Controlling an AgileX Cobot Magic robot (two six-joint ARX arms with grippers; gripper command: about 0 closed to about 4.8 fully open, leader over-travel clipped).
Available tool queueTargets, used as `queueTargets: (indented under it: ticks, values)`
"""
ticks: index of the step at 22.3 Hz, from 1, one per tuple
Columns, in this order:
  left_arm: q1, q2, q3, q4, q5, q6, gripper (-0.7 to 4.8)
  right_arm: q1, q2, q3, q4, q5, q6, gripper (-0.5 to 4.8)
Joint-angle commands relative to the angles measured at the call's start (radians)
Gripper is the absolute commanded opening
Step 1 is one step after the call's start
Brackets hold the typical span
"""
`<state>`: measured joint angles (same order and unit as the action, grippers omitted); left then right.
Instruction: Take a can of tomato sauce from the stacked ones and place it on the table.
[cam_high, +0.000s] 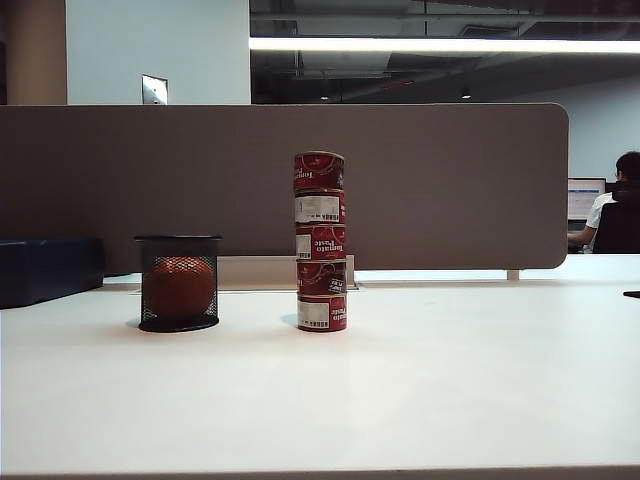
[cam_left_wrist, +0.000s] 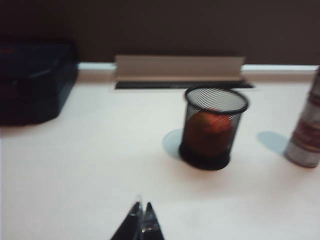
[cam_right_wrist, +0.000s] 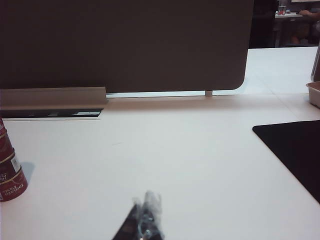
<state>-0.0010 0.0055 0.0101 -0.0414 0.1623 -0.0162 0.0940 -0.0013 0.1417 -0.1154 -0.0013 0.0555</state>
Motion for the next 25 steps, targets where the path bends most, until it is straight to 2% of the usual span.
queueTargets:
  ticks: [1,3,7,11,15,18,20,22,25]
  values:
    - [0.002,0.001,0.005,0.073,0.123,-0.003,-0.06,0.001,0.003,0.081,-0.07,0.003,0.004,-0.04]
    - [0.002,0.001,0.005,0.1,0.173,-0.003,-0.06,0.001,0.006,0.13,-0.092,0.003,0.004,-0.04]
    - [0.002,0.001,0.005,0.134,0.202,-0.008,-0.06,0.001,0.032,0.201,-0.146,0.001,0.004,0.0]
    - [0.002,0.001,0.007,0.174,0.202,-0.076,-0.06,0.002,0.144,0.341,-0.258,-0.014,0.005,0.0]
    - [0.002,0.001,0.014,0.171,0.237,-0.078,-0.06,0.002,0.321,0.489,-0.28,-0.105,0.027,0.04]
    - [0.002,0.001,0.015,0.171,0.272,-0.078,-0.06,0.002,0.498,0.617,-0.295,-0.164,0.061,0.67]
    - [0.002,0.001,0.016,0.172,0.272,-0.078,-0.06,0.003,0.601,0.696,-0.311,-0.233,0.079,0.74]
    - [0.002,0.001,0.016,0.172,0.272,-0.078,-0.06,0.003,0.705,0.768,-0.31,-0.311,0.089,1.25]
    - [0.002,0.001,0.016,0.172,0.272,-0.078,-0.06,0.01,0.799,0.838,-0.307,-0.38,0.107,1.33]
